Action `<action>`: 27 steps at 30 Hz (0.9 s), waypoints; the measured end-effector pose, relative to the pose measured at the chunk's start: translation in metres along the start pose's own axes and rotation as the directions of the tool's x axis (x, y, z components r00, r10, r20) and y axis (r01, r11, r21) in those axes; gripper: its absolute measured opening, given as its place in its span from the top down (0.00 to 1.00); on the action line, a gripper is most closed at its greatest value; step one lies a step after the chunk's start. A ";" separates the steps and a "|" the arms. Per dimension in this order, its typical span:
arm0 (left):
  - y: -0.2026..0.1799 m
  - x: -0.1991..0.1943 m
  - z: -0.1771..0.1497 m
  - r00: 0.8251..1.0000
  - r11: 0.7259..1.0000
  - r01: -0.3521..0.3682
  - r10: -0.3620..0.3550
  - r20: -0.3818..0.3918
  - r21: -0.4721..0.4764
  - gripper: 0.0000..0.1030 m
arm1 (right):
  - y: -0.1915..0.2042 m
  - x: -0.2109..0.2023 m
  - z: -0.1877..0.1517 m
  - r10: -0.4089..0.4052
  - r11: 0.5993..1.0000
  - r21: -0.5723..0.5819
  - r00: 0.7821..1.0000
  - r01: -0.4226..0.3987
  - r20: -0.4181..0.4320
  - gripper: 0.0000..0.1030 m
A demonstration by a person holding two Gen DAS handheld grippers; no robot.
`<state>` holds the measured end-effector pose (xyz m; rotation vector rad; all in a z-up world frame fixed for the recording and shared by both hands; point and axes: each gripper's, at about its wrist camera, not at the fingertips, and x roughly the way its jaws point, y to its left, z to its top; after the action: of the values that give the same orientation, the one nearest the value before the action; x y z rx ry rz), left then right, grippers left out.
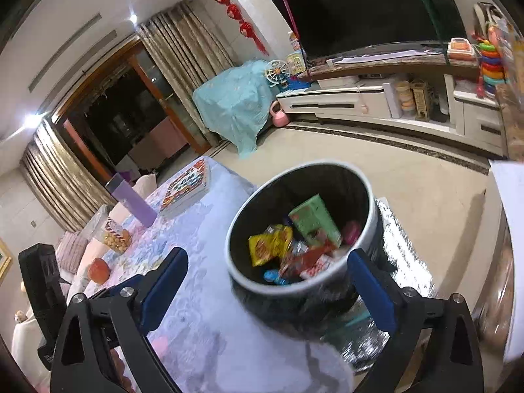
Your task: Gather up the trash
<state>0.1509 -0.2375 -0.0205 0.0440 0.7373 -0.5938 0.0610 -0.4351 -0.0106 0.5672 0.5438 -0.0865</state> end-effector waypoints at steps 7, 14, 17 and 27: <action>0.023 -0.052 -0.035 0.997 0.999 -0.018 0.022 0.080 -0.052 0.15 | 0.032 -0.025 -0.043 -0.023 0.999 -0.044 0.997 0.026 0.077 0.00; 0.014 -0.118 -0.046 0.942 0.989 -0.147 0.148 0.302 -0.028 0.00 | 0.084 -0.075 -0.055 -0.082 0.963 -0.227 0.959 0.147 0.272 0.00; 0.013 -0.129 -0.058 0.908 0.975 -0.218 0.216 0.359 -0.033 0.00 | 0.103 -0.101 -0.060 -0.087 0.931 -0.291 0.908 0.220 0.409 0.00; 0.017 -0.124 -0.087 0.880 0.953 -0.299 0.296 0.371 -0.050 0.00 | 0.097 -0.088 -0.100 -0.138 0.916 -0.293 0.901 0.274 0.411 0.00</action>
<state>0.0335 -0.1411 -0.0083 0.0498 0.3428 -0.2951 -0.0394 -0.3061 0.0107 0.1357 0.2242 -0.2958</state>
